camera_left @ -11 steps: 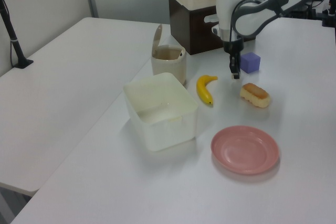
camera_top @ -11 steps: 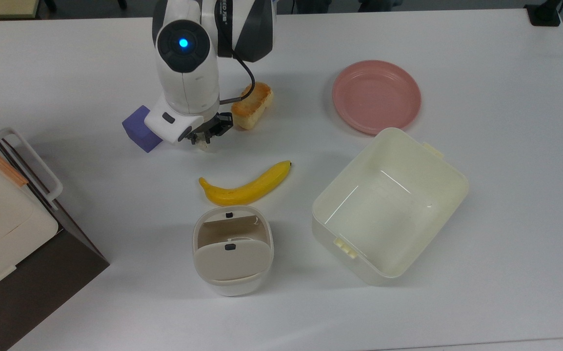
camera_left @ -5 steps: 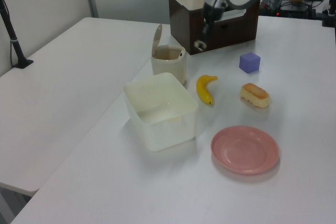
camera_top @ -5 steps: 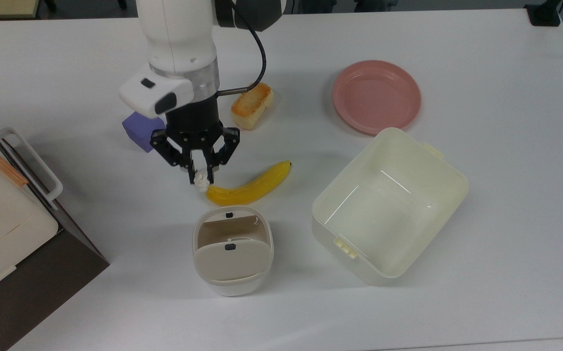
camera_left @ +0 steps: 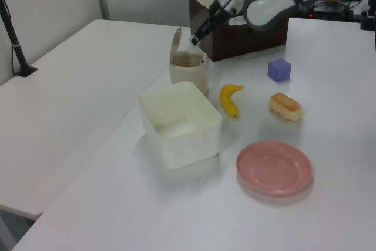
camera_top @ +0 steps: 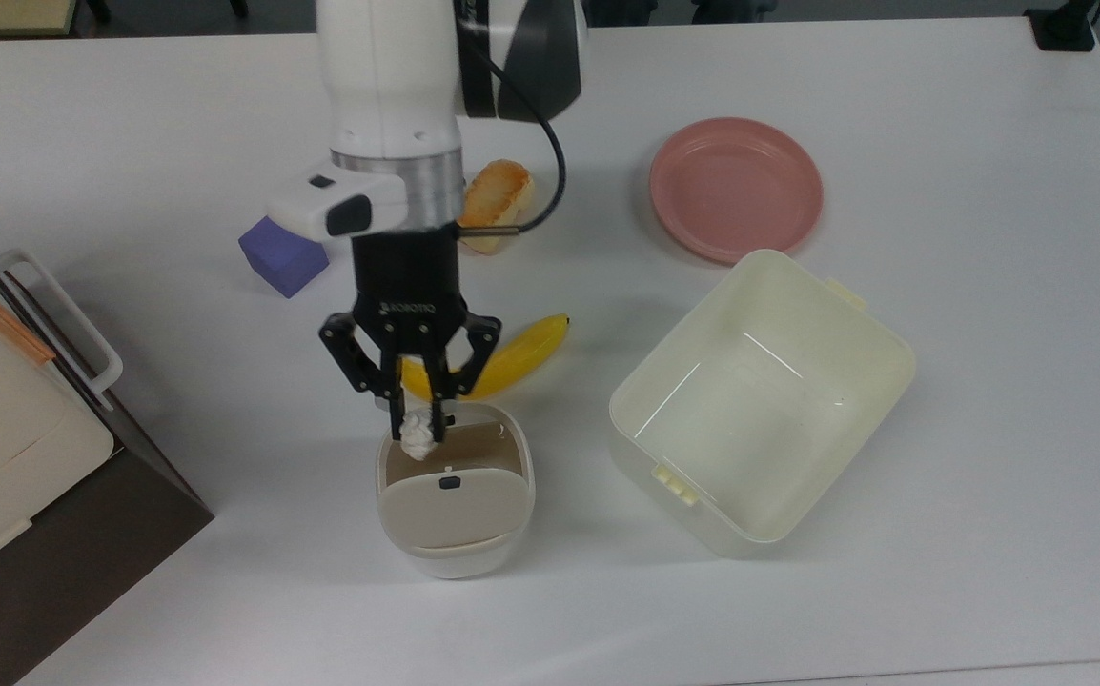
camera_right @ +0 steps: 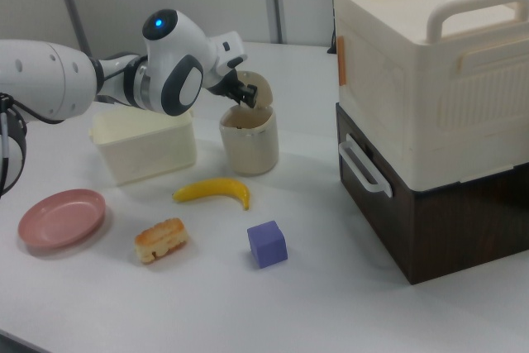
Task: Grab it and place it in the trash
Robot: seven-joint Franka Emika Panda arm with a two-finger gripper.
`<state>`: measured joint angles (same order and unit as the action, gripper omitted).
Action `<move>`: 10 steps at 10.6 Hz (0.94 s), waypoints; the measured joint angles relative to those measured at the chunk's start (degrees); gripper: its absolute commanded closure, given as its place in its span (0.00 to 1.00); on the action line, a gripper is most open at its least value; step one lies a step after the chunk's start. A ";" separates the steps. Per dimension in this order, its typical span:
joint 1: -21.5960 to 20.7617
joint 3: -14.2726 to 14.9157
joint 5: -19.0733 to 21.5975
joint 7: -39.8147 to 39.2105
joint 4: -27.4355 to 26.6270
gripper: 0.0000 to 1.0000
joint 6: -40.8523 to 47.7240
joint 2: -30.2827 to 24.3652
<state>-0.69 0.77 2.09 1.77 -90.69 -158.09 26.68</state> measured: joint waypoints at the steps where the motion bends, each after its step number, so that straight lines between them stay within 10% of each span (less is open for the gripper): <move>1: -0.58 -0.03 0.00 0.88 0.17 0.00 -0.39 0.97; 5: -1.73 -0.06 0.09 6.34 1.32 0.00 3.18 -1.22; 10: -0.85 0.27 0.11 8.10 1.58 0.00 51.57 -18.27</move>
<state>-1.54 1.04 2.20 9.87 -89.10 -106.52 8.41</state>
